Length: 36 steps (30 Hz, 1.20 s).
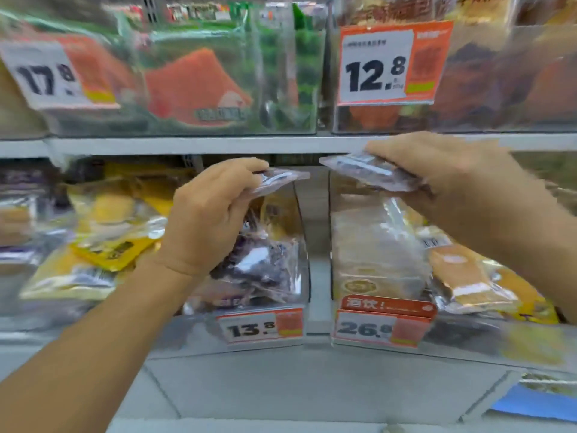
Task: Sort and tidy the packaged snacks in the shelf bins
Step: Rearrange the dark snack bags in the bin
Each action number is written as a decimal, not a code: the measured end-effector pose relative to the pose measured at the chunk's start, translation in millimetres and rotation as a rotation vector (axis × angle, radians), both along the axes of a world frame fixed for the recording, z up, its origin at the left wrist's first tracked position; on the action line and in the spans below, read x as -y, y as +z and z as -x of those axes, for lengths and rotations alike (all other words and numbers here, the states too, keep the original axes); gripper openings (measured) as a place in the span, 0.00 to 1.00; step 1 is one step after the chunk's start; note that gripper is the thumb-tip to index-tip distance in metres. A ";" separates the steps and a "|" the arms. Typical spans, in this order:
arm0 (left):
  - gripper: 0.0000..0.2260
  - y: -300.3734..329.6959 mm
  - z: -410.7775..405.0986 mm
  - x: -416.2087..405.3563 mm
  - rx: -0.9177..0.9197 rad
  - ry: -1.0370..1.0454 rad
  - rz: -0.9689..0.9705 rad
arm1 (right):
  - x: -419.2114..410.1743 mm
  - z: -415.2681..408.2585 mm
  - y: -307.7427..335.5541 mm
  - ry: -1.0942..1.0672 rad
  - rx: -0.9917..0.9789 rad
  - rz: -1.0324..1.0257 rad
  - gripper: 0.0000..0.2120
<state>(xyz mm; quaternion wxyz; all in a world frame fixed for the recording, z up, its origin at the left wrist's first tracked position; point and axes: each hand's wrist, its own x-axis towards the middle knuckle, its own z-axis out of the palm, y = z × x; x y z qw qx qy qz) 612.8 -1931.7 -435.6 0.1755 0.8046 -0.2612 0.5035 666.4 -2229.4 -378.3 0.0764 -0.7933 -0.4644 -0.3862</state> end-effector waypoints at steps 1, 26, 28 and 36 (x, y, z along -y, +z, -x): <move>0.05 -2.7 3.5 -10.9 -0.015 0.047 0.004 | -15.3 -5.2 -5.2 0.047 0.030 0.022 0.24; 0.16 4.4 35.8 -56.8 -0.557 0.103 0.407 | -165.2 -6.9 -16.0 0.143 -0.885 0.265 0.32; 0.24 9.1 38.7 -45.7 -0.635 0.165 0.074 | -158.7 -3.3 -18.4 0.136 -0.779 0.181 0.26; 0.22 39.8 35.4 29.6 -0.503 0.310 -0.231 | -36.6 19.8 -13.7 0.059 -0.583 -0.211 0.11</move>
